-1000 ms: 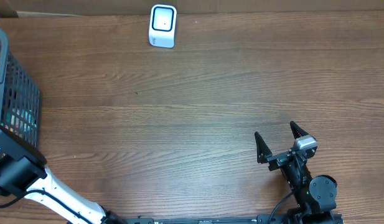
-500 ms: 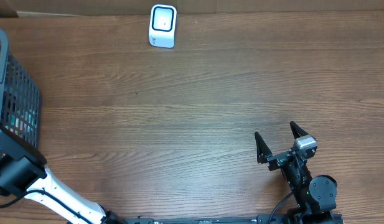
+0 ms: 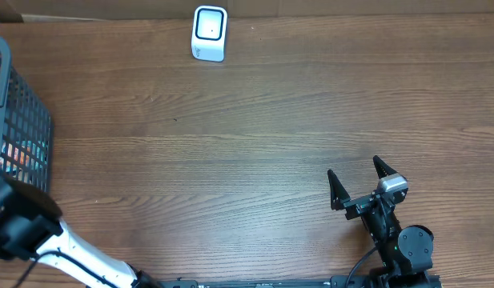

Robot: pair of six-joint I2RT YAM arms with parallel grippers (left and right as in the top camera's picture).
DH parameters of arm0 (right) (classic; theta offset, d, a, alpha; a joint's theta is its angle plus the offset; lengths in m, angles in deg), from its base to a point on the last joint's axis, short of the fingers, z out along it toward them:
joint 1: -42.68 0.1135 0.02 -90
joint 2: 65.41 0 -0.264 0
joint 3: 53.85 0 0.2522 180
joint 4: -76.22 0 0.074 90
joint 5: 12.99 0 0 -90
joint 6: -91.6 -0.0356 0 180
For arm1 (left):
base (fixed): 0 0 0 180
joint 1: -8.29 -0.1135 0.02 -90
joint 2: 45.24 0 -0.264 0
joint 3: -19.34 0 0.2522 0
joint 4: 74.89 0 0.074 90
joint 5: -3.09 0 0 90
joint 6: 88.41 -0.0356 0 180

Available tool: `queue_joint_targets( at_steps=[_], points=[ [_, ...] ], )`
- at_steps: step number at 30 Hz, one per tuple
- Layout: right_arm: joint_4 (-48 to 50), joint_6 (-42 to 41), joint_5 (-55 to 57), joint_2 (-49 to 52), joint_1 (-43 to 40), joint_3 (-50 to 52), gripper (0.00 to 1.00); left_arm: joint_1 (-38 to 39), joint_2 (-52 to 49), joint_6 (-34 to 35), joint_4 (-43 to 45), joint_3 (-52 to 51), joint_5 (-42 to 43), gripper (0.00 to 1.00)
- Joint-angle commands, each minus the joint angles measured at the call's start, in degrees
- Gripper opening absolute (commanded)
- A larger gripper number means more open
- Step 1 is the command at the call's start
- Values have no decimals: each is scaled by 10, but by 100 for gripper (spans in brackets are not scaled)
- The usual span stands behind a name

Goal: Scan the item barcode
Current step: 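Reach the left gripper into the basket and grasp the blue tissue pack, then carry the tissue pack with the left gripper and place it on the table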

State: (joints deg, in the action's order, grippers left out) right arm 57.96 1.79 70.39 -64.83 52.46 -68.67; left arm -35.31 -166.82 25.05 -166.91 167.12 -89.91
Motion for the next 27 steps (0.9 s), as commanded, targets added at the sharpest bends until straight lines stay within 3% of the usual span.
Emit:
queue_joint_targets(
  at_steps=[1,6,15,23,24,27],
  points=[
    [3,-1,2,-4,-2,6,100,5,124,37,-5,42,0,4],
    [3,-2,2,-4,-2,6,100,34,215,36,-3,42,12,4],
    [3,-1,2,-4,-2,6,100,186,313,2,-23,42,15,4],
    [3,-2,2,-4,-2,6,100,430,290,-18,-119,34,9,4],
    [3,-2,2,-4,-2,6,100,491,271,-18,-147,19,9,4],
    [3,-1,2,-4,-2,6,100,574,242,-17,-164,-44,9,4]
  ],
)
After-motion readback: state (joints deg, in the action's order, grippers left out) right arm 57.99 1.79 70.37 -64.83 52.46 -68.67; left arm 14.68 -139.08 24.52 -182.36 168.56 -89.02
